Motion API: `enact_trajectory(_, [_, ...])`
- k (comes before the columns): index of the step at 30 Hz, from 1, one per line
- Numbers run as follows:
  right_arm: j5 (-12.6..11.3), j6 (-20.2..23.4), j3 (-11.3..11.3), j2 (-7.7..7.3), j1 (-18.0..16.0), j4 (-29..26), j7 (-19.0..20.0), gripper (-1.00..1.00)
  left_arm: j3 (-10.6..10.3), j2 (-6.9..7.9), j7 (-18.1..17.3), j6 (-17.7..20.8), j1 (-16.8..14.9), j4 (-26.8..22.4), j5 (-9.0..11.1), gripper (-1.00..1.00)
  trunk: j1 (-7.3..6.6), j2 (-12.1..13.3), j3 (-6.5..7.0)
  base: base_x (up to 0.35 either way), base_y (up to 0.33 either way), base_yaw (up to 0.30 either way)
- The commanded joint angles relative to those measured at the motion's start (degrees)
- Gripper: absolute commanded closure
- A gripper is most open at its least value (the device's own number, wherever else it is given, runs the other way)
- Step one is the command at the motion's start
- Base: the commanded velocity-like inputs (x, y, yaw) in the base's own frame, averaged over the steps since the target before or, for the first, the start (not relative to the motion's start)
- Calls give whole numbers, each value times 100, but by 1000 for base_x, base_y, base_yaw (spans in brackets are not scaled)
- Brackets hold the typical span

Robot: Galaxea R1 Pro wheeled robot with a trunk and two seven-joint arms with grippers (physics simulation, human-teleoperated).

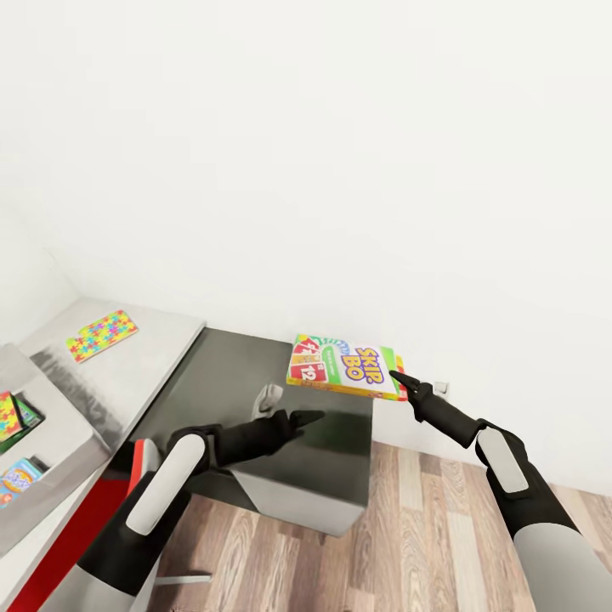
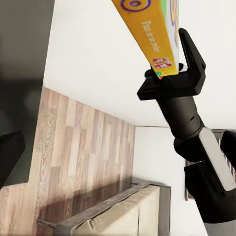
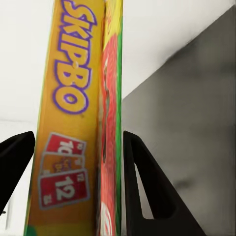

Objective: Put all the toys in the child's room - the three board games (two on the bed and one on the table), the two jigsaw puzzles on the table, and the tennis ball on the table - inside the toy box on the table in the child's room.

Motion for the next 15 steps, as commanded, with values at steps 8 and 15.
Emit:
enact_trajectory(8, [-25,42,-12,2,-4,0,7,100,-32,-42,25,12,-5,-74,29,-100,1,-10,-9,-68,0,0])
enact_trajectory(15, [-25,42,-12,0,-4,0,4,100,-32,-159,34,12,-5,-157,29,-100,1,-10,-9,-16,0,0])
